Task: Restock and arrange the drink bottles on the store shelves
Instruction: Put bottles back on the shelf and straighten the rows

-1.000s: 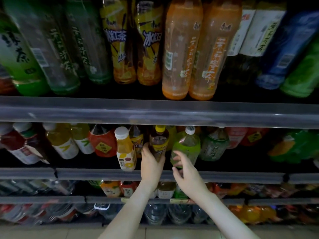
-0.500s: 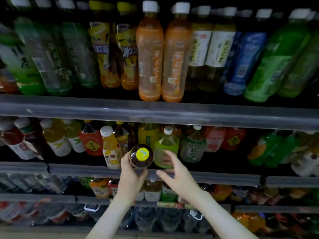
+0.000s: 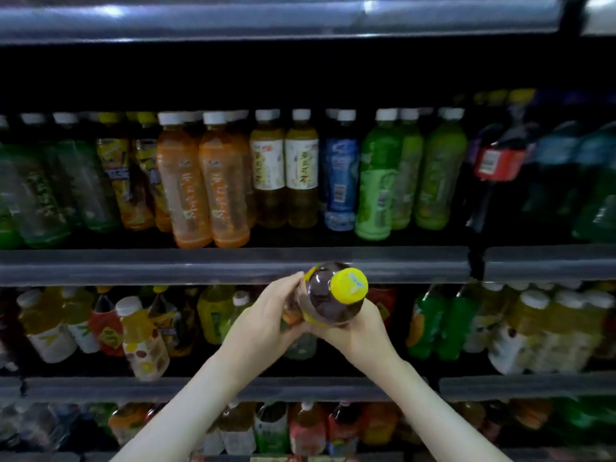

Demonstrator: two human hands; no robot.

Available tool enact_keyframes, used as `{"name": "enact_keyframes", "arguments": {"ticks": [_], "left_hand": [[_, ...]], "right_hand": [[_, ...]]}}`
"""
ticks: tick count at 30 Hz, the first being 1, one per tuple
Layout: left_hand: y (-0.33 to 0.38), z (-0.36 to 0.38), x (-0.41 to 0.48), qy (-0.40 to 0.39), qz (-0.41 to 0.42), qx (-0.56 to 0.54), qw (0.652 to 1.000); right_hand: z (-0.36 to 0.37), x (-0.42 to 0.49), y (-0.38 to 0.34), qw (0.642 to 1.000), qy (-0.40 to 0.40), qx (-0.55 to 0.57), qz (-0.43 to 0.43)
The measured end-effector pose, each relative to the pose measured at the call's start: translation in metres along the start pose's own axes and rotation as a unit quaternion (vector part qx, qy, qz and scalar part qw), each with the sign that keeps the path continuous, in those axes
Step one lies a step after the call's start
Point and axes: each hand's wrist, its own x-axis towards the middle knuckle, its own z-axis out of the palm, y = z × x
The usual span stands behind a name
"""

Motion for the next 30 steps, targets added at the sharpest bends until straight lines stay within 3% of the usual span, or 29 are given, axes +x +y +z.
{"name": "enact_keyframes", "arguments": {"ticks": [4,8,15,24,30], "left_hand": [[0.033,0.028,0.04,-0.061,0.089,0.006,0.994],[0.062,0.054,0.079,-0.062,0.151,-0.013,0.986],[0.074,0.099,0.128,0.051,0.09,-0.007,0.995],[0.038,0.07,0.078,0.12,0.027,0.033,0.992],[-0.025,0.005,-0.023,0.153,-0.027,0.16,0.975]], "right_hand": [[-0.061,-0.01,-0.009,0.998,0.053,0.01,0.011],[-0.112,-0.012,-0.026,0.991,0.132,-0.024,-0.025],[-0.165,-0.014,-0.061,0.966,0.217,-0.103,-0.09],[-0.128,-0.011,-0.042,0.984,0.17,-0.028,-0.039],[-0.048,0.005,-0.029,0.996,0.09,-0.005,-0.004]]}}
